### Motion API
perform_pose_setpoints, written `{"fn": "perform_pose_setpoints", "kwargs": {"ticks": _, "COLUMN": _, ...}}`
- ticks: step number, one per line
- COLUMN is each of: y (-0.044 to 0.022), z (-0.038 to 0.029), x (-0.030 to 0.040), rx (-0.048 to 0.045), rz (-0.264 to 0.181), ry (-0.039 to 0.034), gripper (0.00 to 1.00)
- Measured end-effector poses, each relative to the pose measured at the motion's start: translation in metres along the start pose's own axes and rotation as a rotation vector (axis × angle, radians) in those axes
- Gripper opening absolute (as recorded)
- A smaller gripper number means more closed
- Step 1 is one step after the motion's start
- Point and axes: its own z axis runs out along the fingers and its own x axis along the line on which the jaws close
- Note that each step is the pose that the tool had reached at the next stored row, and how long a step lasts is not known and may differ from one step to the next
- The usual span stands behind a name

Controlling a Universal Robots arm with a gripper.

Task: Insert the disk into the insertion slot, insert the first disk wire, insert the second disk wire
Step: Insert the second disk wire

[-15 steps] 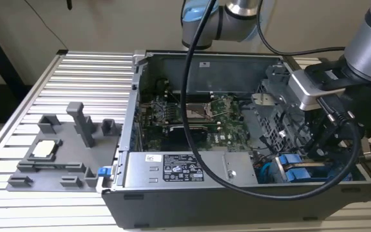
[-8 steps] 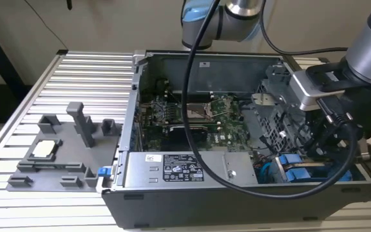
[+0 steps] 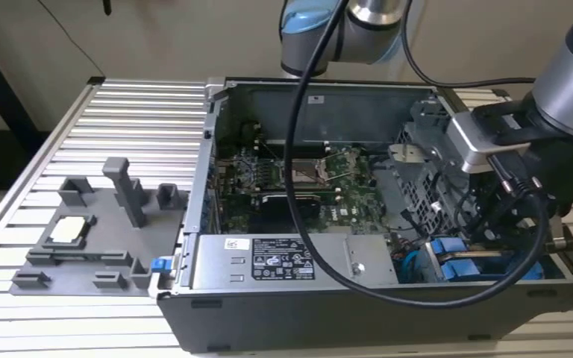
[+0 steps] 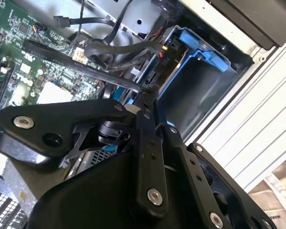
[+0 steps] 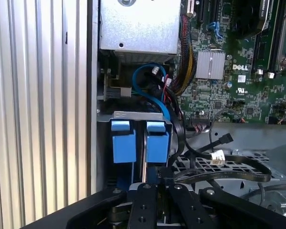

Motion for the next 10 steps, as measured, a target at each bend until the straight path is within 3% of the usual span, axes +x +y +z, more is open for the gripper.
{"fn": "perform_pose_setpoints", "kwargs": {"ticks": 3, "y": -0.0022, "z": 0.0011, "x": 0.0001, "rx": -0.011, "rz": 0.002, "ry": -0.0093, "gripper": 0.16}}
{"fn": "perform_pose_setpoints", "kwargs": {"ticks": 5, "y": -0.0035, "z": 0.002, "x": 0.0002, "rx": -0.0132, "rz": 0.003, "ry": -0.0152, "gripper": 0.16}}
{"fn": "perform_pose_setpoints", "kwargs": {"ticks": 10, "y": -0.007, "z": 0.0031, "x": 0.0004, "rx": -0.0136, "rz": 0.003, "ry": -0.0175, "gripper": 0.16}}
